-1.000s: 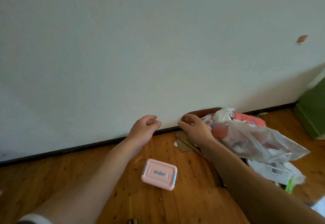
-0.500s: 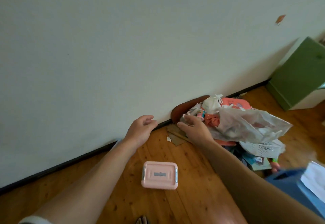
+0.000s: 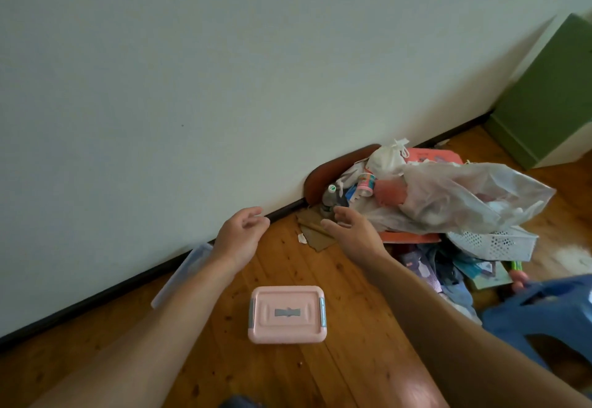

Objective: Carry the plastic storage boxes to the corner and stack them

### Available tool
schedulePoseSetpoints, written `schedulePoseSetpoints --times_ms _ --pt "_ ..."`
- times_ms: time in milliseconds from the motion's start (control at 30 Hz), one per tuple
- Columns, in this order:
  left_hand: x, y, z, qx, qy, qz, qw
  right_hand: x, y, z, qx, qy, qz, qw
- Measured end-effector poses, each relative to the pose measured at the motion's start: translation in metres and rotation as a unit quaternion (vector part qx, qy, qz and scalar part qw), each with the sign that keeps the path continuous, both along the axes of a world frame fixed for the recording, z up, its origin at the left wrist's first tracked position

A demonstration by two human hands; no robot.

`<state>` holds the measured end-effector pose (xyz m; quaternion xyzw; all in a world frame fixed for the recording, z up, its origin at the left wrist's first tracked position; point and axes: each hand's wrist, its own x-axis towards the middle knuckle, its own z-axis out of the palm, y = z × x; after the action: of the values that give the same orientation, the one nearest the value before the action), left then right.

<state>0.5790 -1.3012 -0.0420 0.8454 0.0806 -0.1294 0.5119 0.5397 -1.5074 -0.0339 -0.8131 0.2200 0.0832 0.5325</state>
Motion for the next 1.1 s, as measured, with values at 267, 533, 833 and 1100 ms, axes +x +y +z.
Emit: schedulePoseSetpoints --times_ms 267,533,833,1100 --pt "0.0 -0.003 -0.122 -0.013 0.001 -0.006 1.0 0.002 0.002 -0.126 0.005 0.008 -0.004 1.0" --pt "0.006 0.0 -0.228 -0.001 -0.008 -0.019 1.0 0.007 0.008 -0.239 -0.014 0.021 0.008 1.0" --pt "0.01 0.013 -0.345 0.008 0.004 -0.014 1.0 0.008 0.013 -0.351 -0.025 0.045 0.014 0.999" --pt "0.011 0.027 -0.417 0.029 0.027 0.01 0.999 0.006 0.017 -0.423 -0.028 0.061 0.006 0.998"
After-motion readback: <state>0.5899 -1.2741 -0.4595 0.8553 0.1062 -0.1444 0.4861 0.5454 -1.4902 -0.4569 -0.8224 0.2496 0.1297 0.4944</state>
